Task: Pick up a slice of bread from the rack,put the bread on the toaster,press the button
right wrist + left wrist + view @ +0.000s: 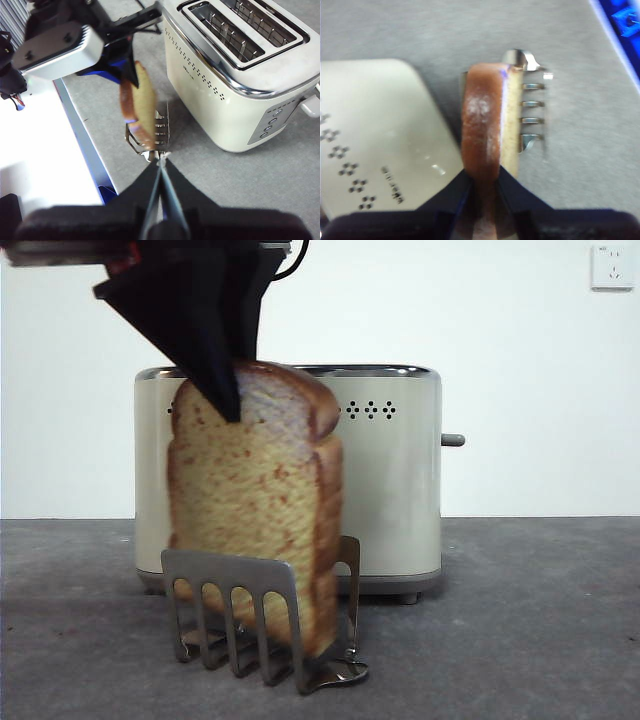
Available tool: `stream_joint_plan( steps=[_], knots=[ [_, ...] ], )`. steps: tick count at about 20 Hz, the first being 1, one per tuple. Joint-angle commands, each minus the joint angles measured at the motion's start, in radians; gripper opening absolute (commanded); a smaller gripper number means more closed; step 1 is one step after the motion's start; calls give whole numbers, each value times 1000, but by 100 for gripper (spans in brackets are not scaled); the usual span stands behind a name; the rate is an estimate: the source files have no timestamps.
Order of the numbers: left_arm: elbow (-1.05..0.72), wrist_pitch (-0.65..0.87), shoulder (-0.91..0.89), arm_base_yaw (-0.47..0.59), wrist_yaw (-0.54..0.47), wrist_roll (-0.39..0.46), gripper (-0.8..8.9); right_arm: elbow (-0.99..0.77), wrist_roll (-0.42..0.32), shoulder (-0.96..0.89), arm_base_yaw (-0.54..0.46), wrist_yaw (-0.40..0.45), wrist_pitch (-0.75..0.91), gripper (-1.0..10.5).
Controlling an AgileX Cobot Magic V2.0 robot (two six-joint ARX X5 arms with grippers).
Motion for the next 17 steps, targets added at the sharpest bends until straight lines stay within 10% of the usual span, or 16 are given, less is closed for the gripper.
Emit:
stream_joint_plan(
  steps=[1,17],
  knots=[
    [-3,-7,-34,-3,7,10,-9,4,6,-2,2,-7,3,-4],
    [394,-118,-146,-3,-52,-393,-8,4,29,-1,1,8,0,-4]
  ],
)
